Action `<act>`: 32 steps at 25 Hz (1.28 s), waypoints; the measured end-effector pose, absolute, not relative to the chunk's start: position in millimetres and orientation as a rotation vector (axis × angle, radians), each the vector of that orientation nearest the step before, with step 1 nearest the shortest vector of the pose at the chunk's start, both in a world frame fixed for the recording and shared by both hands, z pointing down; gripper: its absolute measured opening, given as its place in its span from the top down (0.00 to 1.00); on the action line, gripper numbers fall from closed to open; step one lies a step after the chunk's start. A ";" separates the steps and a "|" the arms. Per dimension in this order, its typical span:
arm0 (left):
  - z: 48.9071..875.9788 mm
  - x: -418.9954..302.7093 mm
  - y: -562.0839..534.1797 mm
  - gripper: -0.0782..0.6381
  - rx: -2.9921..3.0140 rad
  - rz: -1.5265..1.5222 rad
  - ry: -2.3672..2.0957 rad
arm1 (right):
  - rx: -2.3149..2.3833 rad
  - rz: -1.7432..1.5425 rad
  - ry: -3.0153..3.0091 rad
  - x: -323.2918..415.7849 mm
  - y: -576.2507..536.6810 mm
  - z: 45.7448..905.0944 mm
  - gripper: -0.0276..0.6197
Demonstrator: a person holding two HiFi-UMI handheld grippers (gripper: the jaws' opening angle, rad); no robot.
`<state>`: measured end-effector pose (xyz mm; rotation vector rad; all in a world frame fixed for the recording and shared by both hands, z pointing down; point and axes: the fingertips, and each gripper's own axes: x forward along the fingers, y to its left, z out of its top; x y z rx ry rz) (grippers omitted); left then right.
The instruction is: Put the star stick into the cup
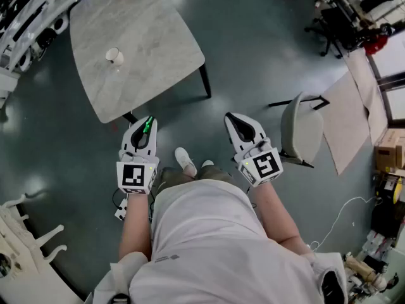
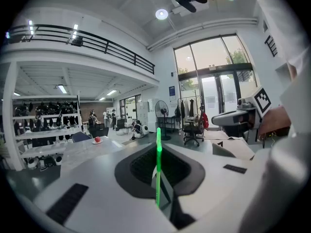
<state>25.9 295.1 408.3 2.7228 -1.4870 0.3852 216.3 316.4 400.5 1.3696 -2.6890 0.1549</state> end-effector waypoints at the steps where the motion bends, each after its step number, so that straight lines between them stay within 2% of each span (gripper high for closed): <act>1: 409.1 22.2 293.9 0.87 2.724 0.383 -1.478 | 1.366 0.151 -2.684 210.9 314.2 399.2 0.94; 11: 417.0 -27.7 263.7 0.87 2.791 0.402 -1.420 | 1.295 0.061 -2.580 144.4 280.5 409.7 0.94; 22: 433.8 -68.1 237.9 0.87 2.713 0.423 -1.449 | 1.316 0.229 -2.553 133.4 235.1 426.2 0.94; 32: 446.0 -59.4 156.6 0.87 2.641 0.488 -1.517 | 1.208 0.226 -2.605 137.0 132.3 441.4 0.94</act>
